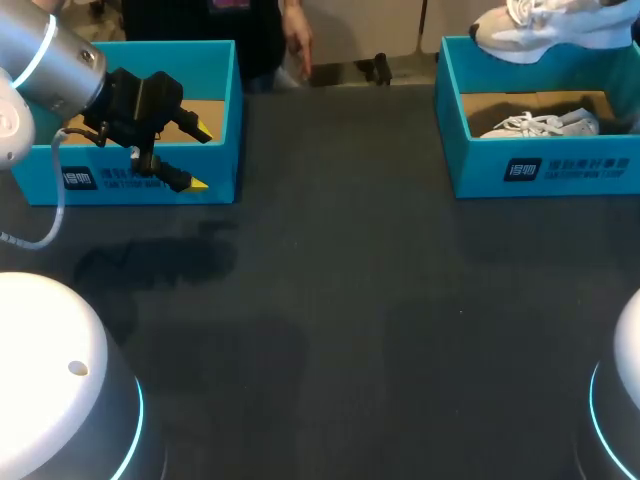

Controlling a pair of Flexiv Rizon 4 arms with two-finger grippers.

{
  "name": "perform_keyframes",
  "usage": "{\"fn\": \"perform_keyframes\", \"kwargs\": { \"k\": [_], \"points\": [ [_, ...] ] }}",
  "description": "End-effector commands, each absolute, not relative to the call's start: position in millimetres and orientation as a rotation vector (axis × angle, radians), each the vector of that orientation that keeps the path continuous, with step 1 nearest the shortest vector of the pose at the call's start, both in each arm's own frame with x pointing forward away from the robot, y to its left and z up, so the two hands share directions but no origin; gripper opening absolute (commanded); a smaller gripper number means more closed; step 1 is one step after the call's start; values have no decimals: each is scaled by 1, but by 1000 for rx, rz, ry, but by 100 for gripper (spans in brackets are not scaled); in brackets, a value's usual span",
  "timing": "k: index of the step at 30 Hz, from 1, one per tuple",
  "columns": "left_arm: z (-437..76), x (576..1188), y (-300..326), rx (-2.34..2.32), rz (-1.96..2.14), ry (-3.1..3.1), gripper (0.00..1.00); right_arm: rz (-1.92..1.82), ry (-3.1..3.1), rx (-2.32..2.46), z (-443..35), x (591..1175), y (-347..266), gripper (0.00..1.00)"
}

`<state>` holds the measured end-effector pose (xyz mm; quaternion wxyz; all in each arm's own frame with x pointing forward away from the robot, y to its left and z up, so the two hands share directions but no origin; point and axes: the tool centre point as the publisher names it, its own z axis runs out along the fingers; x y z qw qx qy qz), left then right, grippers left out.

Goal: Take the shoe out of the shoebox, open the shoe tongue, remove and reinsert the insole, then place the shoe into the shoebox

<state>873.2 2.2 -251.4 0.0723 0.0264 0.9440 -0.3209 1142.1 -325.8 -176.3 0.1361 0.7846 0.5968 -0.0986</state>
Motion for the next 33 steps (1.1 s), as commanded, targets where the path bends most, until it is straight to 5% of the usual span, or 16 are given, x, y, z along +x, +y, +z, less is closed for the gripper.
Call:
{"fn": "perform_keyframes", "kwargs": {
  "k": [1,33],
  "points": [
    [-251,873,3,79,-961,2838,100,-248,1695,2258,-189,1127,-323,0],
    [-251,873,3,79,-961,2838,100,-250,1451,2293,-271,1142,-327,0]
  ]
}}
